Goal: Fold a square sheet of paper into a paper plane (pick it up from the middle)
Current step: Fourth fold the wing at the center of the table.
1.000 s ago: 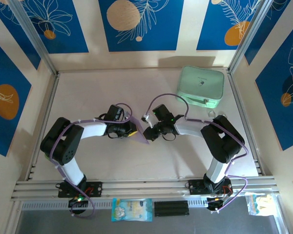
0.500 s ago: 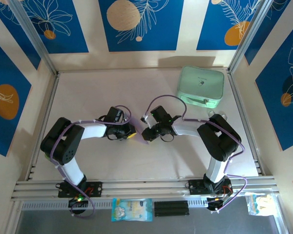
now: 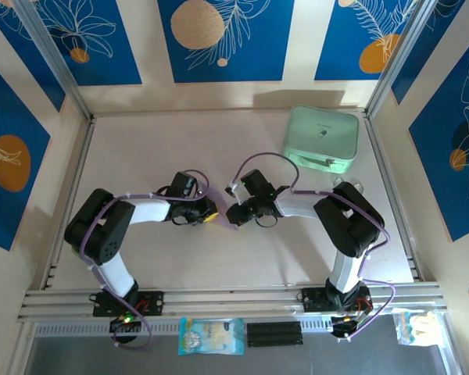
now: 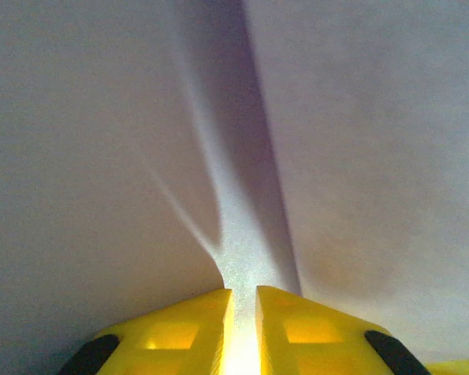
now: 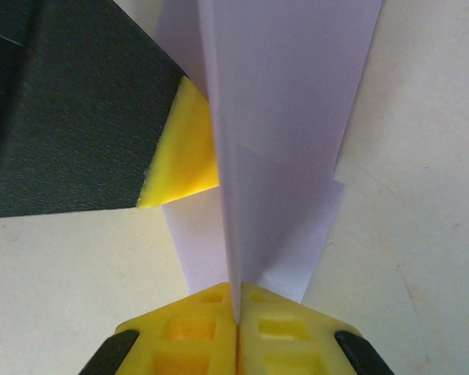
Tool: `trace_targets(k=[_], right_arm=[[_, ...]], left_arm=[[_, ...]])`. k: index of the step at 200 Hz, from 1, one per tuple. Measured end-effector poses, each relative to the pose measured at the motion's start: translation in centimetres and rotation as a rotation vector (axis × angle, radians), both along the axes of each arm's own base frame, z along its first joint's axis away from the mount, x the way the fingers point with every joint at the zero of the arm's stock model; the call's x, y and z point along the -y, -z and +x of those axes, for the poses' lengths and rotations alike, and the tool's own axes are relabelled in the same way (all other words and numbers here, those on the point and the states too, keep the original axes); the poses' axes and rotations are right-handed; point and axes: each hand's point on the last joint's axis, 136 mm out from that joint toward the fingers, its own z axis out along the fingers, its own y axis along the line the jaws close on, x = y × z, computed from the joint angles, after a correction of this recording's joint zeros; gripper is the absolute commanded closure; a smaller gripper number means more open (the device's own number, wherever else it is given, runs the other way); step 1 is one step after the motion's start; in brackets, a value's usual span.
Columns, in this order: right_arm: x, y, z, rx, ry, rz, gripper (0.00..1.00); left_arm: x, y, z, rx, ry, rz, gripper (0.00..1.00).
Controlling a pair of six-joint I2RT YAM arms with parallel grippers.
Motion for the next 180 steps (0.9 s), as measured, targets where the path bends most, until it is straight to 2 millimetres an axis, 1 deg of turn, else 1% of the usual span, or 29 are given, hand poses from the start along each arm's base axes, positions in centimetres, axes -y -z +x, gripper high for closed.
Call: trace_targets(k=[58, 124, 180], right_arm=[[0.1, 0.3, 0.0, -0.033, 0.013, 0.032, 0.92], [0.0, 1.1, -0.1, -0.111, 0.009, 0.091, 0.92], [-0.1, 1.1, -0.2, -0.148, 0.006, 0.124, 0.92]], left_arm=[[-0.2, 0.0, 0.0, 0.009, -0.022, -0.007, 0.82], [-0.2, 0.0, 0.0, 0.007, -0.034, -0.013, 0.81], [-0.3, -0.1, -0.2, 0.013, -0.042, -0.014, 0.81]])
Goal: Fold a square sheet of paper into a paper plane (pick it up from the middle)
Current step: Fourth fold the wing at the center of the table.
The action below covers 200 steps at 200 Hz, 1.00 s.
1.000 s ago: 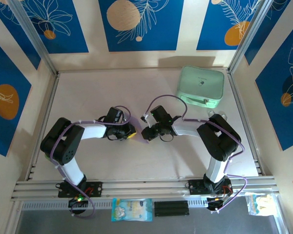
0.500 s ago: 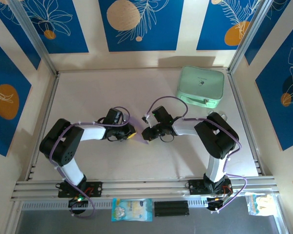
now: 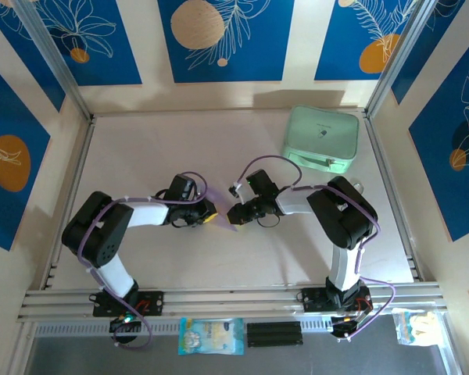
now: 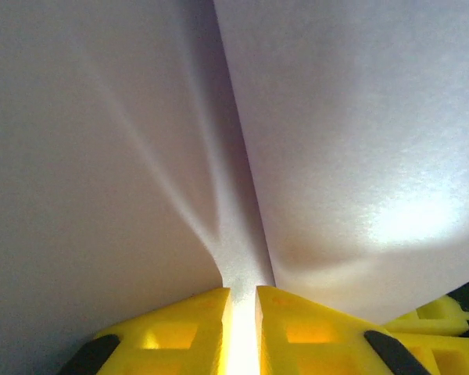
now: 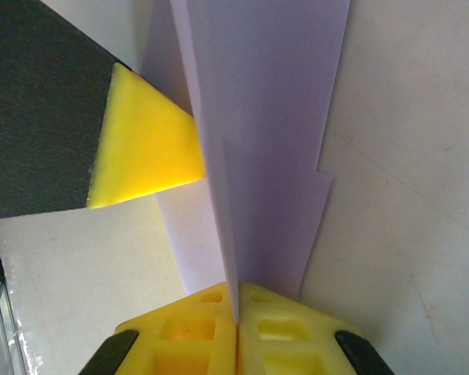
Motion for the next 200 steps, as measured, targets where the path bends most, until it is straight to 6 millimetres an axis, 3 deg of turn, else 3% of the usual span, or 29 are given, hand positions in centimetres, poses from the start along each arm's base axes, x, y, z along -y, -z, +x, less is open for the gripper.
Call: trace_targets(k=[66, 92, 151, 200], right_arm=[[0.0, 0.0, 0.0, -0.025, 0.003, -0.014, 0.92], [-0.1, 0.1, 0.1, -0.035, 0.002, -0.025, 0.92], [-0.2, 0.1, -0.4, -0.057, -0.006, -0.061, 0.92], [-0.4, -0.1, -0.8, -0.064, -0.021, -0.086, 0.90]], left_arm=[[-0.7, -1.5, 0.2, 0.055, -0.024, 0.007, 0.76], [-1.1, -2.1, 0.4, 0.076, -0.042, 0.021, 0.79], [-2.1, 0.2, -0.4, 0.005, -0.051, 0.083, 0.84], [-2.1, 0.3, -0.3, 0.004, -0.041, 0.090, 0.84]])
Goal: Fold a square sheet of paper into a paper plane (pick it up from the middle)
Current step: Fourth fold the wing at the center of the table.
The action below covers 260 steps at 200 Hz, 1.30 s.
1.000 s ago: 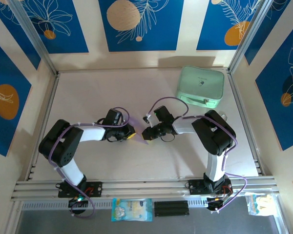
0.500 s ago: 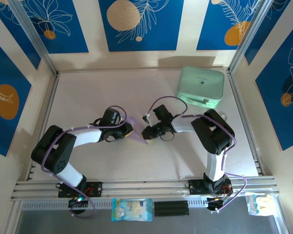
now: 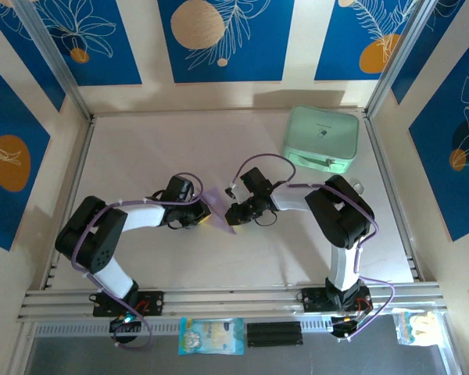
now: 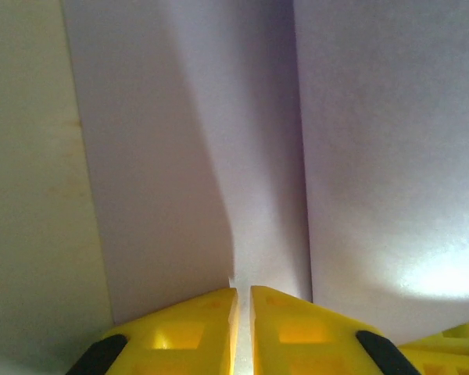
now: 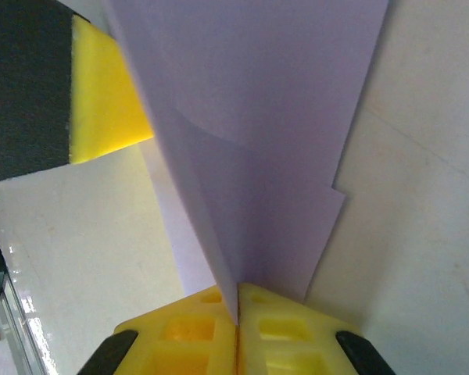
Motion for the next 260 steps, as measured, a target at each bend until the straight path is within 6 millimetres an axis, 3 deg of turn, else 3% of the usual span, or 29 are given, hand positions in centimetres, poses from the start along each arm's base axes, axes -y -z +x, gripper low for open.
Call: trace_targets(k=[71, 195, 222, 260], right_arm=[[-0.2, -0.2, -0.1, -0.009, -0.005, -0.010, 0.84], [-0.5, 0.3, -0.1, -0.045, -0.013, -0.020, 0.90], [-0.5, 0.4, -0.1, -0.051, -0.013, -0.025, 0.90], [-0.5, 0.4, 0.0, -0.059, -0.011, -0.026, 0.90]], left_arm=[[0.1, 0.0, 0.0, 0.005, 0.013, 0.002, 0.85], [0.1, -0.1, 0.0, 0.006, 0.015, 0.000, 0.82], [-0.1, -0.9, -0.1, 0.025, 0.024, 0.007, 0.78], [0.7, -3.7, 1.0, 0.130, 0.041, -0.050, 0.74]])
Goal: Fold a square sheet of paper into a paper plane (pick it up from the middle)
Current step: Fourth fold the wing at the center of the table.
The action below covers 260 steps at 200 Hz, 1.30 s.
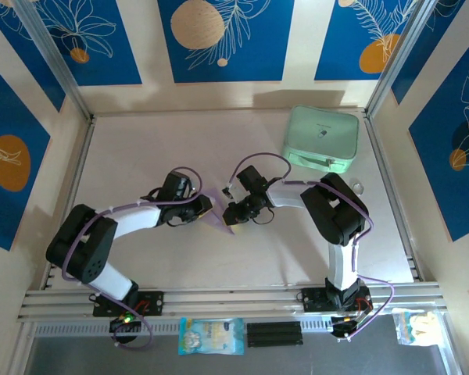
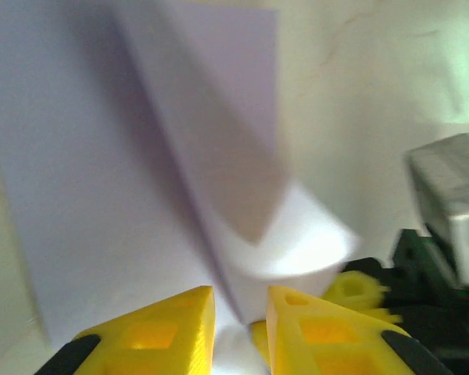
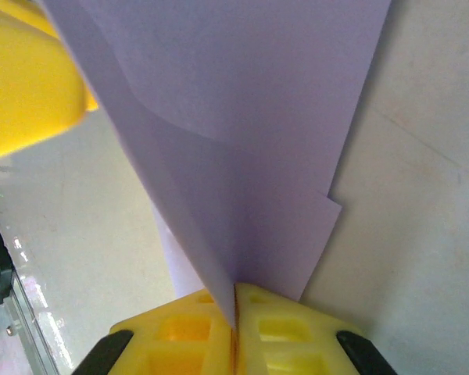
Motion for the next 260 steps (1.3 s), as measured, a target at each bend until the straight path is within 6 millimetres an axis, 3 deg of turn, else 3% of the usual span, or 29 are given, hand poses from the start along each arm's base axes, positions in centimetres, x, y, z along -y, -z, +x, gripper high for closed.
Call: trace_targets(k=[28, 71, 196, 260], right_arm=[[0.0, 0.0, 0.0, -0.002, 0.000, 0.003, 0.90], [0.1, -0.1, 0.1, -0.006, 0.003, 0.004, 0.88], [0.3, -0.5, 0.5, -0.056, 0.041, 0.037, 0.79], [0.6, -0.6, 0.7, -0.088, 0.068, 0.072, 0.79]], left_arm=[[1.1, -0.6, 0.4, 0.036, 0.027, -0.066, 0.75], [2.0, 0.3, 0.6, 0.025, 0.052, -0.102, 0.81], [2.2, 1.9, 0.8, -0.027, 0.056, -0.083, 0.83], [2.4, 1.5, 1.2, -0.028, 0.056, -0.082, 0.83]])
